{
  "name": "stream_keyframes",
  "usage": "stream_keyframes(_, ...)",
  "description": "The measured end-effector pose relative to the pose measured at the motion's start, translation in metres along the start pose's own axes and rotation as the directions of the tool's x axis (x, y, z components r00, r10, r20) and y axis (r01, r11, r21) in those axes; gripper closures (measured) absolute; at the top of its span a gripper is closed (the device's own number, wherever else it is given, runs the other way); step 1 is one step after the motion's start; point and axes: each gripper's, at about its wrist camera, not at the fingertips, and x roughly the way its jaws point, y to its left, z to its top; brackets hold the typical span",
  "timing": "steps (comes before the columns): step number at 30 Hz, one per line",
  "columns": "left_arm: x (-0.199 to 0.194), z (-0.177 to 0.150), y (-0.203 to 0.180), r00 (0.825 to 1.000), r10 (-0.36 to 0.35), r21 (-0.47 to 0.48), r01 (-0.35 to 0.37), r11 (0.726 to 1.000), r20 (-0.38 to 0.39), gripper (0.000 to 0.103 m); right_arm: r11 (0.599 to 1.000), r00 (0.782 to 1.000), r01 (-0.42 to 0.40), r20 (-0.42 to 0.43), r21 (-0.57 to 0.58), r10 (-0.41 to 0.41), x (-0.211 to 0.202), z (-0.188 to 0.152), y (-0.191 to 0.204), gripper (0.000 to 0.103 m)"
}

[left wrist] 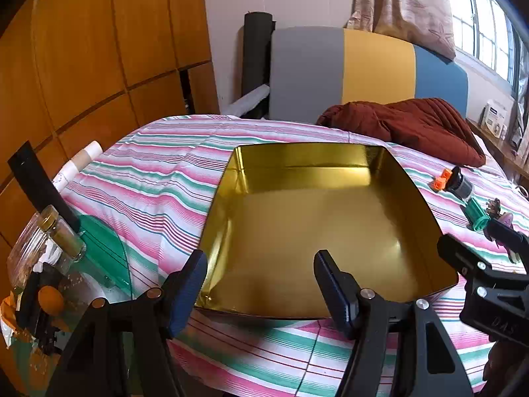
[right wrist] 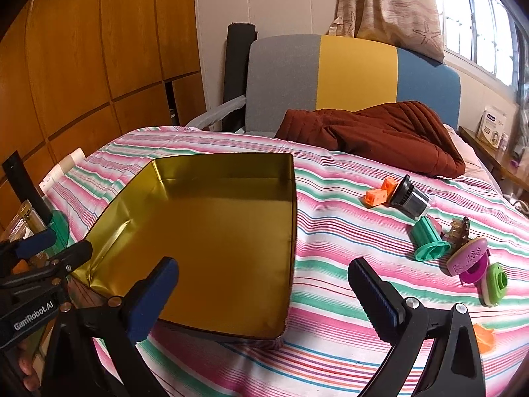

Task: Organize rigid objects

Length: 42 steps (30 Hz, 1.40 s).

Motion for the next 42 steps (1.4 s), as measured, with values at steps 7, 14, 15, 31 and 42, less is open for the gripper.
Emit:
stream_keyframes(7,-0.002,0.0,-0.013,0.99,-0.138,0.038,0.138,0.99,0.007,0.035,1.0,1.0,0.001,-0.015,0.006,-0.001,-0.002,0.003,-0.028,0.0)
stream_keyframes(14,-0.003,0.006,-0.034,0.971,-0.236,0.048,0.237,0.97,-0.019,0.035,0.992,0.993,0.092,-0.08,0.086,-0.085,-0.004,0.007,-0.1,0.0)
stream_keyframes(15,-0.005,0.006,-0.039,0.972,-0.236,0.061,0.236,0.97,-0.006,0.035,0.988,0.99,0.115,-0.09,0.1,-0.106,-0.005,0.007,-0.113,0.0)
stream_keyframes(31,-0.017,0.015,-0.148,0.811,-0.547,0.261,0.585,0.768,-0.209,0.028,0.685,0.983,0.183,-0.115,0.706,-0.144,-0.028,-0.039,-0.333,0.0)
stream_keyframes(42,0.008,-0.012,-0.293,0.674,-0.58,0.481,0.736,0.476,-0.458,0.03,0.588,0.988,0.12,-0.041,0.8,-0.146,-0.06,-0.051,-0.354,0.0)
